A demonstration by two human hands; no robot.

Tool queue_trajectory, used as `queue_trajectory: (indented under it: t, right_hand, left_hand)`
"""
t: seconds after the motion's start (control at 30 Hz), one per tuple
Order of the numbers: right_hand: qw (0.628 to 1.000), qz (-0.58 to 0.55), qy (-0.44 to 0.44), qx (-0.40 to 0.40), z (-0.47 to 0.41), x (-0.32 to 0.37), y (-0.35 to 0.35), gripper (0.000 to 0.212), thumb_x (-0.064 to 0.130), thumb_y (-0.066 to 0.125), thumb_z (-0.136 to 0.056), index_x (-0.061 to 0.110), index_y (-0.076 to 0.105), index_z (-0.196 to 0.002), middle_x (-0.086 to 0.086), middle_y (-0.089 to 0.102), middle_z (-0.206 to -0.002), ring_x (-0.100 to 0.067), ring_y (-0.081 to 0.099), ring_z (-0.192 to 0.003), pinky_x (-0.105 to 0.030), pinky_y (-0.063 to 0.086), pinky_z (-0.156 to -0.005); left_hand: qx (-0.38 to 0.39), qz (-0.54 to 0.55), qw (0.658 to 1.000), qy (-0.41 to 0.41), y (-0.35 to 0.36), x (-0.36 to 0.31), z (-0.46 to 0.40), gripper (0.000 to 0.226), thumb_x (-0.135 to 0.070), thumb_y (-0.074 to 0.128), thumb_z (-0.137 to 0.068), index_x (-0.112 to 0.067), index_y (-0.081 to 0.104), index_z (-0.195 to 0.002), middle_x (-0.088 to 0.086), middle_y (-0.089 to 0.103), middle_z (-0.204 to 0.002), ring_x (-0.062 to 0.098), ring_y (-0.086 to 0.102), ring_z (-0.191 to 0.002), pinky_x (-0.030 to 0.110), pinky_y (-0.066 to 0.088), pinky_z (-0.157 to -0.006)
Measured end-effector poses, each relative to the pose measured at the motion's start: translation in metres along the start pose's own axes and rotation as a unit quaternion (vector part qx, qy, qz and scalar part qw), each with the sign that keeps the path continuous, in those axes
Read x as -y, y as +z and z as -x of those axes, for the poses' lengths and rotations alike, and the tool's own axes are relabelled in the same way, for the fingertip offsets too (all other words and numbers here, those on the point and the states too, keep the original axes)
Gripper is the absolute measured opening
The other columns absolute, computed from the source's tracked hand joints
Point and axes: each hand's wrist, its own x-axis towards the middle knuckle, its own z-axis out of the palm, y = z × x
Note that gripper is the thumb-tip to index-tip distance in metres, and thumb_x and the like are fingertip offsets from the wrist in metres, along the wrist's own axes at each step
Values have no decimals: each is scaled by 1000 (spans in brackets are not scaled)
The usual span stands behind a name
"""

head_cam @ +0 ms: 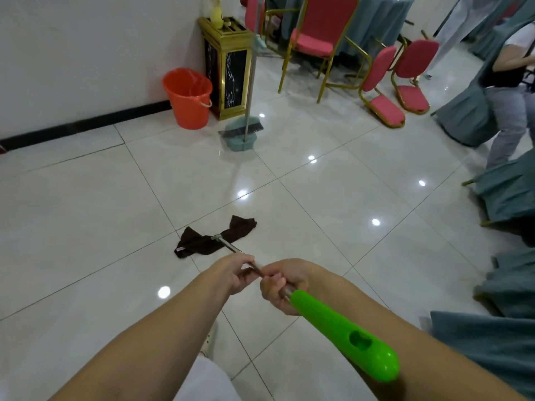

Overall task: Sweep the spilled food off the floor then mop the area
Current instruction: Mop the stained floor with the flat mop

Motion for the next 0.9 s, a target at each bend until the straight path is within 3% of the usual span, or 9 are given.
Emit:
queue_trajectory:
  t: [0.23, 0.33, 0.47, 0.67, 0.9]
  right_hand:
    - [998, 54, 11, -15, -24, 61, 64, 33, 5, 43, -95, 9, 41, -63, 3, 29, -56, -8, 29, -21, -9, 24, -27]
    - [996, 87, 16, -11, -35, 87, 102, 35, 5, 41, -97, 8, 41, -62, 0, 33, -47, -8, 29, -20, -9, 23, -27]
    - [992, 125, 20, -17, -47, 119, 152, 32, 7, 40, -97, 8, 40, -66, -1, 31, -37, -8, 28, -18, -9, 23, -24]
    - [982, 186, 10, -28, -65, 156, 211, 31, 8, 41, -98, 9, 39, -67, -1, 32, -33, -8, 27, -17, -8, 22, -24]
    - [972, 233, 20, -15, -79, 190, 244, 31, 8, 45, -97, 11, 37, -66, 1, 31, -31, -5, 27, -18, -8, 22, -25]
  left_hand:
    - [-18, 45, 999, 3, -20, -83, -16, 19, 1, 48, -91, 3, 45, -73, 19, 50, -72, 25, 57, -32, 24, 46, -30]
    - [-29, 56, 998, -9, -39, -124, -22, 18, 2, 49, -89, 3, 45, -71, 18, 49, -73, 27, 55, -51, 25, 48, -32]
    - [-26, 86, 996, -15, -61, -174, -29, 22, 3, 49, -88, 3, 47, -66, 17, 50, -69, 26, 57, -44, 27, 50, -33]
    - [-47, 90, 995, 15, -87, -233, -37, 26, 9, 50, -83, 1, 48, -59, 17, 51, -69, 22, 51, -56, 23, 49, -33]
    - [-51, 136, 989, 22, -100, -272, -52, 19, 6, 50, -88, 2, 47, -70, 17, 49, -75, 23, 51, -61, 27, 48, -31]
